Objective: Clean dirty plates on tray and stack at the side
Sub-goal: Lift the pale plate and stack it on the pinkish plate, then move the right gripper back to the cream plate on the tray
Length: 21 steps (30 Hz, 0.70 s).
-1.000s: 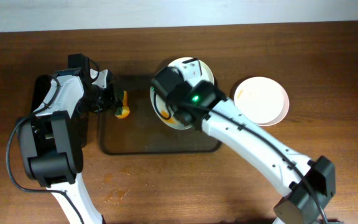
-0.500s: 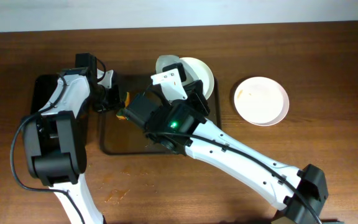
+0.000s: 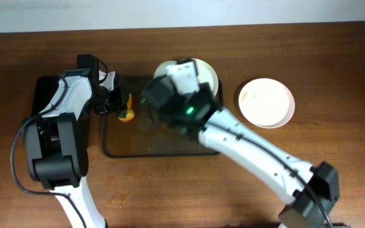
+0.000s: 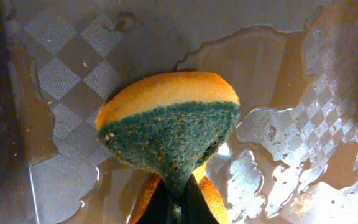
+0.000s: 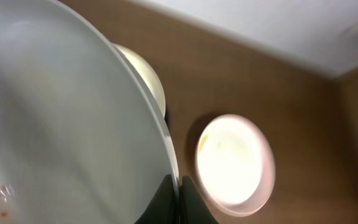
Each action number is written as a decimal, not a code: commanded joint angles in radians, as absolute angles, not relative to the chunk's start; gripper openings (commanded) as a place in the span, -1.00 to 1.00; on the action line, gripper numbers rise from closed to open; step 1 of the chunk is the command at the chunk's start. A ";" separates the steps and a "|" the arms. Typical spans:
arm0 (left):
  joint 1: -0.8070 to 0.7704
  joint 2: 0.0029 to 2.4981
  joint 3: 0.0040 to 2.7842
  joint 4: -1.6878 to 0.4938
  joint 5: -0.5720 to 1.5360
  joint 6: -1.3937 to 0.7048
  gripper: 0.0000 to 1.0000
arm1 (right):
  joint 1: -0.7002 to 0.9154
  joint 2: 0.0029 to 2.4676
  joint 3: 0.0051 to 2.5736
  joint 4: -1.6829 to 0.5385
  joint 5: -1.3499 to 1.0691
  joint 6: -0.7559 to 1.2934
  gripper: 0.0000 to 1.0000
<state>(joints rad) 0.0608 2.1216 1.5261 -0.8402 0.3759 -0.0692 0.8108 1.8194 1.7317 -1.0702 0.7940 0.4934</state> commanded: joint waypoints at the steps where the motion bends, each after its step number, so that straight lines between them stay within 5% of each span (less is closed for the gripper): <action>1: 0.059 2.131 1.541 -0.831 0.369 -0.060 -0.99 | 0.600 1.789 1.751 -1.069 0.290 0.459 -0.92; 5: 0.059 2.131 1.541 -0.830 0.369 -0.060 -0.99 | 0.305 1.789 1.751 -1.085 -0.055 0.399 -0.92; 12: 0.059 2.131 1.541 -0.823 0.369 -0.060 -0.99 | -0.183 1.826 1.670 -1.134 -0.068 0.361 -0.92; 19: 0.059 2.131 1.541 -0.824 0.350 -0.060 -0.99 | -0.288 1.862 1.376 -0.851 -0.072 0.348 -0.92; 20: 0.059 2.131 1.541 -0.824 0.350 -0.060 -0.99 | -0.281 1.863 1.321 -0.789 -0.077 0.349 -0.85; 21: 0.059 2.131 1.541 -0.824 0.350 -0.060 -0.99 | -0.269 1.865 1.275 -0.738 -0.127 0.348 -0.54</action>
